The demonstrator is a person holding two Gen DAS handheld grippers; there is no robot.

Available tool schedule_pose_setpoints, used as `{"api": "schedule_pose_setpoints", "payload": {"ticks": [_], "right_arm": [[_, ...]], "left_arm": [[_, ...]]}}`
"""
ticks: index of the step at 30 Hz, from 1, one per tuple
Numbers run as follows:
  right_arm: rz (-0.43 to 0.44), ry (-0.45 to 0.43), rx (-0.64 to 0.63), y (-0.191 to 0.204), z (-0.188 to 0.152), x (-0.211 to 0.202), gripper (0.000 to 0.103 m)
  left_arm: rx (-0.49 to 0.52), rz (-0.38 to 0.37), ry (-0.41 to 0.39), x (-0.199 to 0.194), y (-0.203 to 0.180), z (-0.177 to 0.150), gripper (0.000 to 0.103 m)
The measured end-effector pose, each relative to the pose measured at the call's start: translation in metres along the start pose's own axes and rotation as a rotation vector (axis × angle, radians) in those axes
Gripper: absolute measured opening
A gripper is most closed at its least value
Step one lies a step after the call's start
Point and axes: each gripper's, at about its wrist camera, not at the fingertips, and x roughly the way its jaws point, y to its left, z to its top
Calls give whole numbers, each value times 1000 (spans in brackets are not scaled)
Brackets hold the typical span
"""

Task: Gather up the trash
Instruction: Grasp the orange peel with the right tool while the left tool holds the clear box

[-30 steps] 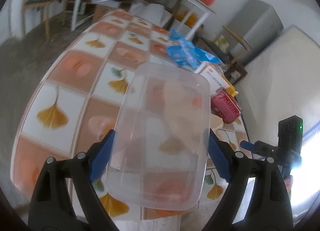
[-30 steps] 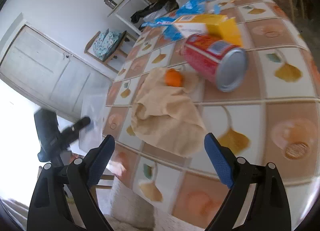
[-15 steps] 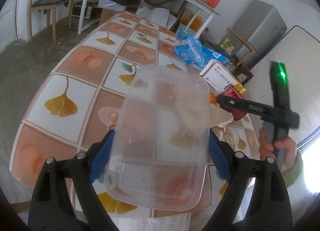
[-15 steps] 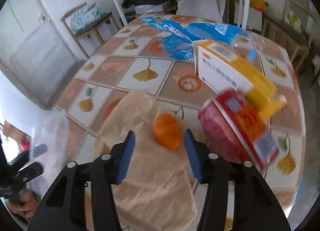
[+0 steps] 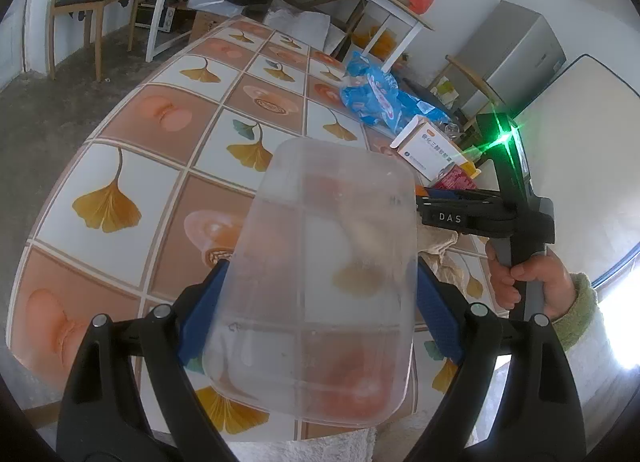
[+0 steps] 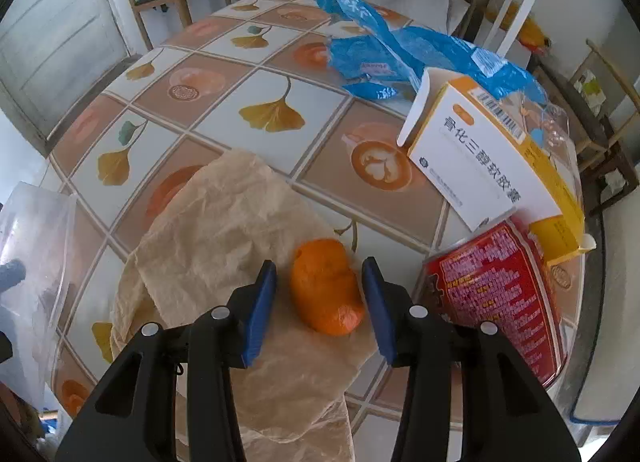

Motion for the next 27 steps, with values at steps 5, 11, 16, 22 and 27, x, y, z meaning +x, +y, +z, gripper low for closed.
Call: {"api": "schedule_pose_setpoints", "payload": {"ticks": [5,11,16,22,27], "right_arm": [[13,-9,16,-5,-1,-4,26],[56,-75,66,-15,-3,-25,23],[139,-178,136,-31,-5,-61,23],[240,-262,206,-48,-14,-96,20],[292,-304,233,-54,-30,-120,19]], "left_arm": [[-8,-1,-4,-1,1,0,84],[-11,3,-6,-2,2,0,84],[-16,10,-9,-2,3,0,84],[-16,15,-28,-8,1,-1,84],[-8,6,-54,-15,-6,0,84]]}}
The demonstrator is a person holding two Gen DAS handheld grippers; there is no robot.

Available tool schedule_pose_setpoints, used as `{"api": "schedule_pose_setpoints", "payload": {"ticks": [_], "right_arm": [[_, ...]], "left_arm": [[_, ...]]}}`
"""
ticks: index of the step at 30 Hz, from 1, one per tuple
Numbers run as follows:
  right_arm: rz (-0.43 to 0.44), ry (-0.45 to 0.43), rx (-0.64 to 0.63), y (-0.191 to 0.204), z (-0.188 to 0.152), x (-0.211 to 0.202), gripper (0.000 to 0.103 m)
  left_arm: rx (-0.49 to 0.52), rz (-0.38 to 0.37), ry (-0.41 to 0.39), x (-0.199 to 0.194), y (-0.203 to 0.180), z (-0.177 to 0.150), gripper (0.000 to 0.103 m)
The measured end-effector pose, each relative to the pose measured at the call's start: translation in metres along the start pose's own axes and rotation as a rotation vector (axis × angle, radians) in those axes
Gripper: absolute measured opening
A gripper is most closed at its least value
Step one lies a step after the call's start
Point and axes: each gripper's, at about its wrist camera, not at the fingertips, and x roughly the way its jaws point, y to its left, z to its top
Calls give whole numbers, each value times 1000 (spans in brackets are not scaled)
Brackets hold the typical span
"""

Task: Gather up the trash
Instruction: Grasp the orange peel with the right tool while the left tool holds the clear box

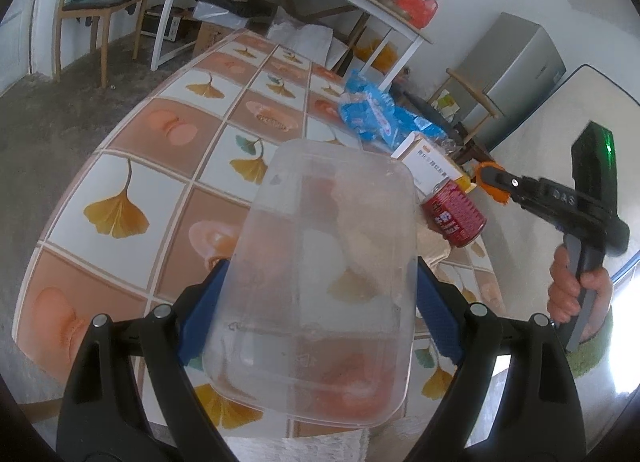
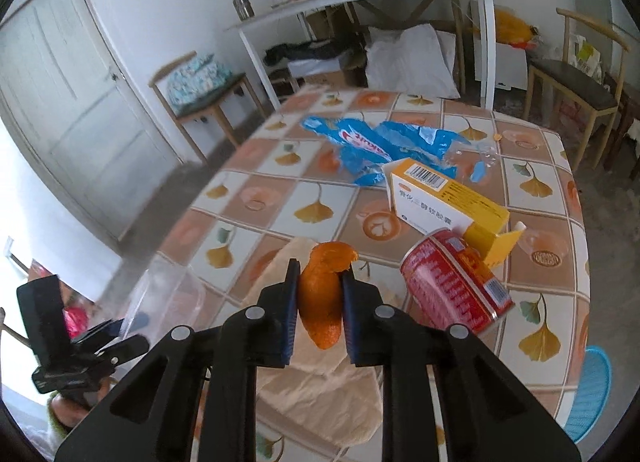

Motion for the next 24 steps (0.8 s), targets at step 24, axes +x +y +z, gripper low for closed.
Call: {"api": "schedule_pose_setpoints", "payload": {"ticks": [24], "right_arm": [[77,-160,157,-58,-63,-138,19]], "left_arm": [[166,-225,-38,-19,-152,10,84]]}}
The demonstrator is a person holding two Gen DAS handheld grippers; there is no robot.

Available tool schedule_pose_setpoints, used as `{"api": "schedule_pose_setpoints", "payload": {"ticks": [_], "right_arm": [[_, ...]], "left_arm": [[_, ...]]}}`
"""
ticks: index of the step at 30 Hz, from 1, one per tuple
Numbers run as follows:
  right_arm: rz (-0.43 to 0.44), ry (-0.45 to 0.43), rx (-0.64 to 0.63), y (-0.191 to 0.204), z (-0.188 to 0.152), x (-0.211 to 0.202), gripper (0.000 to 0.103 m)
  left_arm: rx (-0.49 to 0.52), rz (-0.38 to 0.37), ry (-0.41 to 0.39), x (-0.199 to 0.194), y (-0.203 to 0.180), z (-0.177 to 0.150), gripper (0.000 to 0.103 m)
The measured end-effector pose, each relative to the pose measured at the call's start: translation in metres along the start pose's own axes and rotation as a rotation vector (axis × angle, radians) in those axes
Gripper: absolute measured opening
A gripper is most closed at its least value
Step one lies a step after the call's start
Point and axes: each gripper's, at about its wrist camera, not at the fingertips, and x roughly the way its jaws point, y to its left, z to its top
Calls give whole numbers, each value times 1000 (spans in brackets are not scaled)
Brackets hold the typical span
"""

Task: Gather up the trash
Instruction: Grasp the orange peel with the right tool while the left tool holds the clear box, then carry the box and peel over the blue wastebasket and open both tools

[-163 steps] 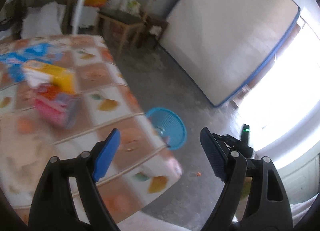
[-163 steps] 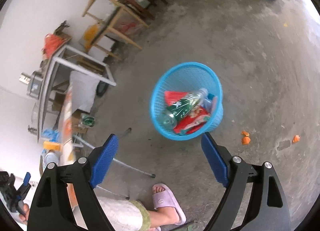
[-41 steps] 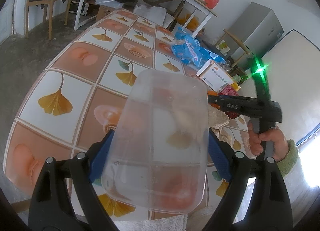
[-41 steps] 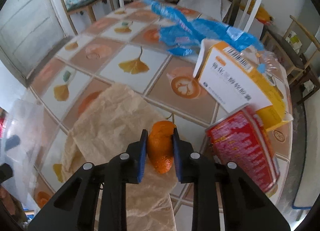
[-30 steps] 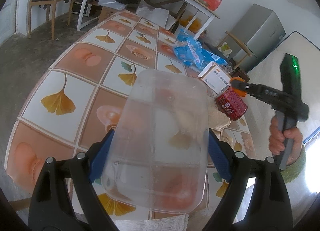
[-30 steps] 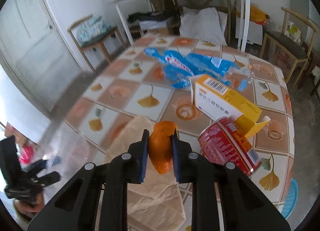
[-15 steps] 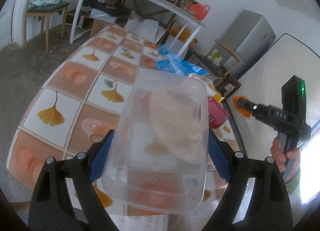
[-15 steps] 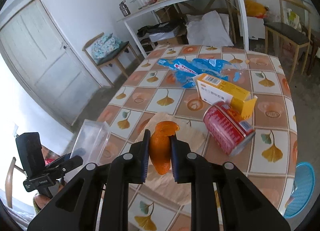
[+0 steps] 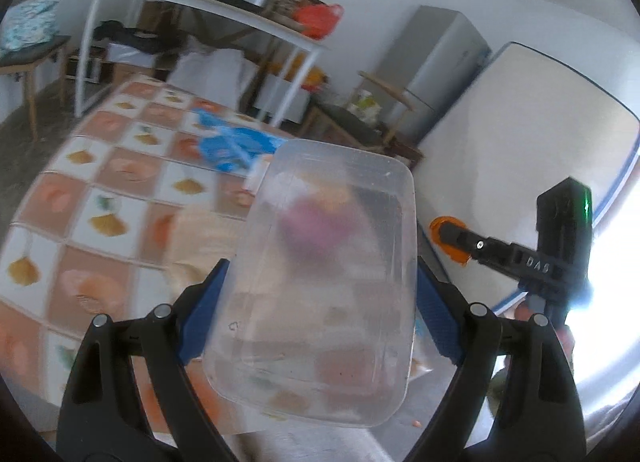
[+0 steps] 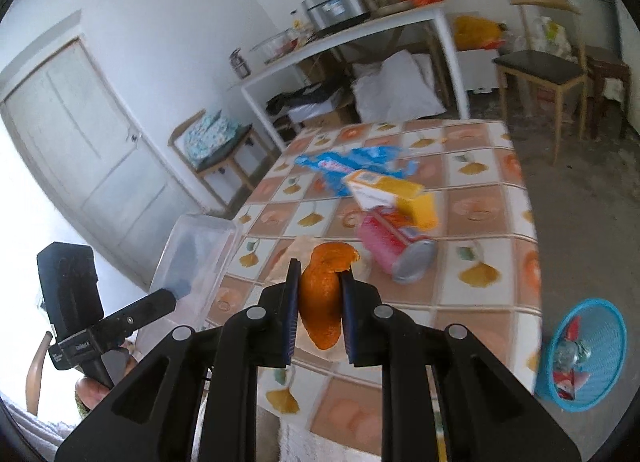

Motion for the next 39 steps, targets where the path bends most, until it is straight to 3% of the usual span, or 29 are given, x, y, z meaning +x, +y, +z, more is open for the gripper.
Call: {"api": "schedule_pose_setpoints", "payload": {"ticks": [10,13,18,23,28,36,38,39], "right_arm": [[-161,-144,214,-95,-39,-99,19],[-252,-184,317,-136,-64,-134,19],[-333,-220,502,-201,-108,-164,19],[-345,-165,690,-266,-153,-147,19],[-333,-114,830,-324,-187,-115,19],[-358,-82,1015,-413,-220,-67,22],[-375,-87,1048,-440,-227,-56,38],[-380,-90,1056,-453,-232,-50,55]], "left_arm": [[92,-203,185,81,-91,-1,84],[141,-275,271,119,-131,-7,84],[213,-324,427,184,-184,-24,84],[240,-312,584,258,-224,-53,84],[275,-236,709,331,-248,-79,84],[294,-155,809,431,-285,-105,86],[280,-151,814,450,-290,-105,87],[270,-150,814,458,-290,-106,87]]}}
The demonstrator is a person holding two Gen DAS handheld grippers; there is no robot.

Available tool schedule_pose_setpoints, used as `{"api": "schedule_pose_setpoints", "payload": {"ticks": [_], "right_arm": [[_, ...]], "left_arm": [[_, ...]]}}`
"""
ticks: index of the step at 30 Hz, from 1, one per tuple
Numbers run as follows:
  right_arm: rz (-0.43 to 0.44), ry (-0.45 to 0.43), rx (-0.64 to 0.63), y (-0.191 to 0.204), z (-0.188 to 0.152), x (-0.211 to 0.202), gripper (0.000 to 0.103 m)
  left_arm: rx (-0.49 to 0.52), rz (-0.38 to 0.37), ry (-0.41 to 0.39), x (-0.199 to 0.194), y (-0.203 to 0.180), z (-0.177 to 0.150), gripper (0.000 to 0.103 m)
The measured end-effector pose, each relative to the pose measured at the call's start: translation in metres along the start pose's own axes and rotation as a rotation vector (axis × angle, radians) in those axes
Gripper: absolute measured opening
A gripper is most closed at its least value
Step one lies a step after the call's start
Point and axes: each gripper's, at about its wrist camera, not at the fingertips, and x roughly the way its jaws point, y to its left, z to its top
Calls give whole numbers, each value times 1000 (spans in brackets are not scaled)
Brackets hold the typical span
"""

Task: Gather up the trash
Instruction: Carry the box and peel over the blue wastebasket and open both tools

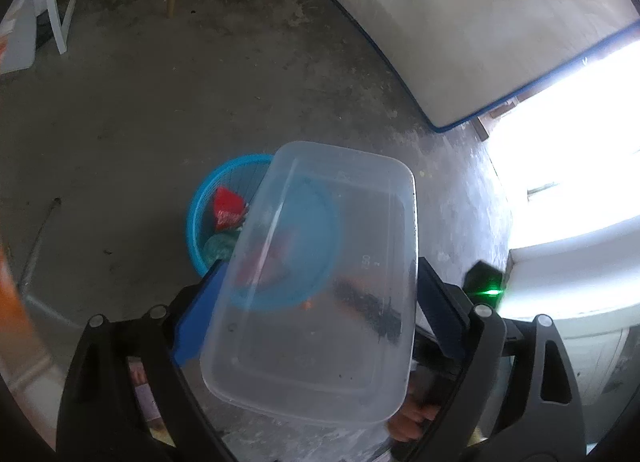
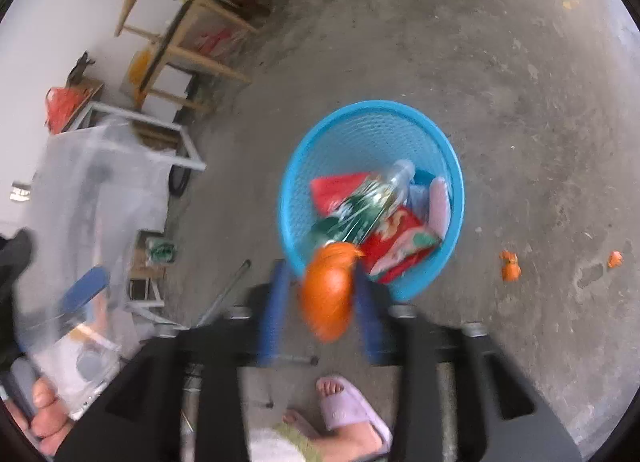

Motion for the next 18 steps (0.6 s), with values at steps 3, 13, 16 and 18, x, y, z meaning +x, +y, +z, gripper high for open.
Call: {"api": "schedule_pose_setpoints", "payload": {"ticks": [3,13,16,18], "right_arm": [[-55,-1,37,-22,10,25,58],[-63,-54,81,-51,0,17,58],[-72,-72,57,-47,-3,6,58],[-73,-83,40,-44,-5,-2,58]], "left_arm": [[-45,-18,21,7,7,-3,88],[-17,-68,-68,-30,16,-19,88],[-6,-87,-93,-51,13,-26,88],[7,-102,-111,-62,10,-30,88]]}}
